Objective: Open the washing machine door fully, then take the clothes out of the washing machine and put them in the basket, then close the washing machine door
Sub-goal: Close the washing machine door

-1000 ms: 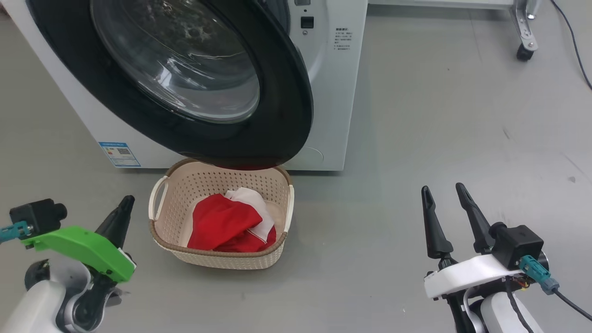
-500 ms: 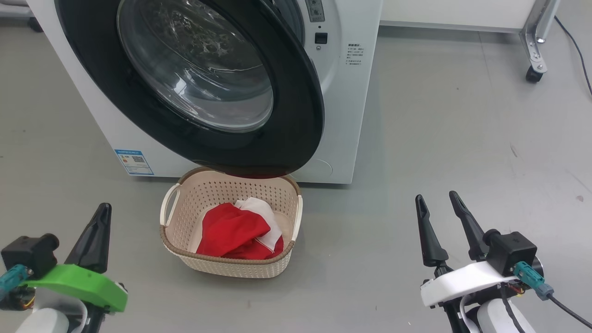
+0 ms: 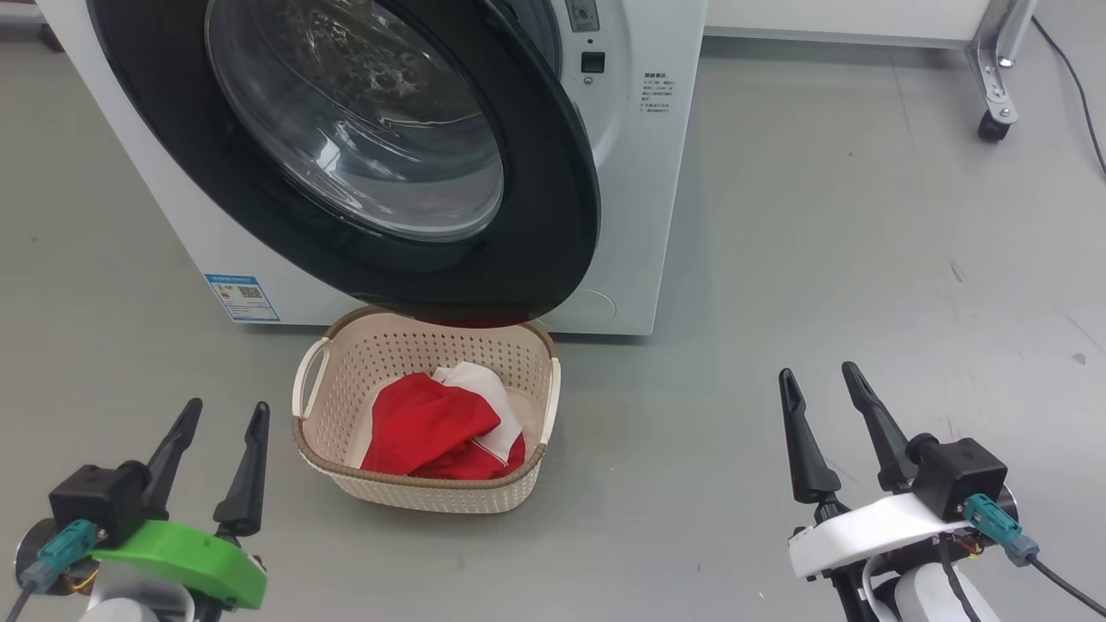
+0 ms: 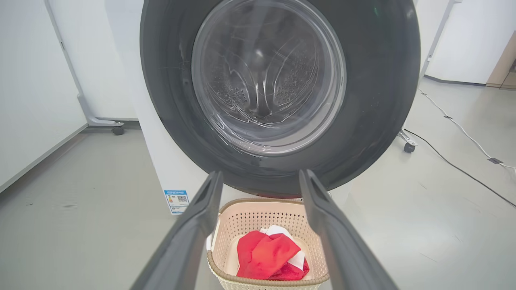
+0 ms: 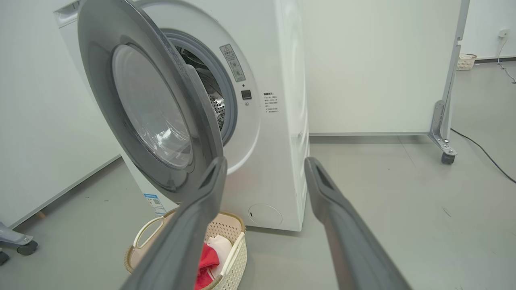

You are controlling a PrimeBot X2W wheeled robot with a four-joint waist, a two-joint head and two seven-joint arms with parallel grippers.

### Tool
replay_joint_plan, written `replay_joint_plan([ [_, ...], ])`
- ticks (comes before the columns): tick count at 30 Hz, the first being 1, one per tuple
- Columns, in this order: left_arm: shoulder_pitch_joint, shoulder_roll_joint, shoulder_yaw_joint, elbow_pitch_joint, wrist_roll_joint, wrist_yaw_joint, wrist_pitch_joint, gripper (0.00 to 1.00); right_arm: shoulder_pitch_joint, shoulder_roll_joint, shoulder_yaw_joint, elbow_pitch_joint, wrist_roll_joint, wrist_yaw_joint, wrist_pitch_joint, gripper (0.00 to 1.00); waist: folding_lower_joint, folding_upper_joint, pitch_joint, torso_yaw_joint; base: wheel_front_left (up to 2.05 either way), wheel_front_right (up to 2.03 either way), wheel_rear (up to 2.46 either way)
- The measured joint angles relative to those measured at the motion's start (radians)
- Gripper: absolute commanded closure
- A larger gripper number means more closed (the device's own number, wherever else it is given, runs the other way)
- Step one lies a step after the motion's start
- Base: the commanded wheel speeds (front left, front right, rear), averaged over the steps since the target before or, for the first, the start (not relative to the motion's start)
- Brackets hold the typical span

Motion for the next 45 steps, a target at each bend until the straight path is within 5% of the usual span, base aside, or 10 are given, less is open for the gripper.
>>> replay_joint_plan([
  [44,0.062,-0.096,0.105,-0.102,0.146,-0.013,0.000,0.00,-0.002,0.006,-0.016,-0.016,-0.015,0.005,0.000,0.00,0.0000,0.0000,0.044,-0.016,0.00,0.00,0.00],
  [45,0.062,-0.098,0.105,-0.102,0.149,-0.017,0.000,0.00,-0.004,0.006,-0.016,-0.017,-0.017,0.005,0.000,0.42,0.0000,0.0000,0.047,-0.015,0.00,0.00,0.00],
])
